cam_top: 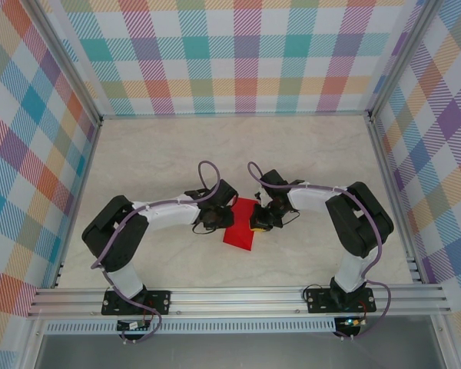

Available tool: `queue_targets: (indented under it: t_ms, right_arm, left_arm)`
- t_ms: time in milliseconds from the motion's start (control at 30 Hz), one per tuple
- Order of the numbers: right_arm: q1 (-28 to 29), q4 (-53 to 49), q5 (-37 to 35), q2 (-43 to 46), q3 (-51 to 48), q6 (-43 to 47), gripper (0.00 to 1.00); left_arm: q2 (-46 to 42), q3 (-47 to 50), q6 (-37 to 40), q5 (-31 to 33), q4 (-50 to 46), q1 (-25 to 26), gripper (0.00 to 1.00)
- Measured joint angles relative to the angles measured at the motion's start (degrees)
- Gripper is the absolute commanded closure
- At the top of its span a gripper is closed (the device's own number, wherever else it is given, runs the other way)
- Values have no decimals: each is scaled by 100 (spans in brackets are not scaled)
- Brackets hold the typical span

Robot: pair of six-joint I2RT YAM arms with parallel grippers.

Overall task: Fold a paper plane with a square sheet of paper (pick it up from the middle)
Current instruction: Fold the triangle a second time at the center of the table.

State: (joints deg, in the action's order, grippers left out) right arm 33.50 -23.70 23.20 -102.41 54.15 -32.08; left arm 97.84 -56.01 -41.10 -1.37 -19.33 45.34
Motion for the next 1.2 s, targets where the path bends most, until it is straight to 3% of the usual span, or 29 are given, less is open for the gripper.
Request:
queue_targets:
  t_ms: [233, 433, 1000, 1200]
  right_arm:
    - [0, -13, -2, -4, 9, 0, 91]
    - [0, -15, 0, -4, 9, 0, 91]
    - [68, -168, -118, 39, 149, 15, 91]
    - [245, -103, -280, 811, 37, -144, 90]
  left_arm:
    - [-127, 269, -46, -852, 848, 20, 86]
    - [-59, 415, -170, -1150, 1130, 55, 88]
    - [127, 625, -452, -881, 1360, 107, 94]
    - [66, 778, -540, -863, 1576, 109, 94]
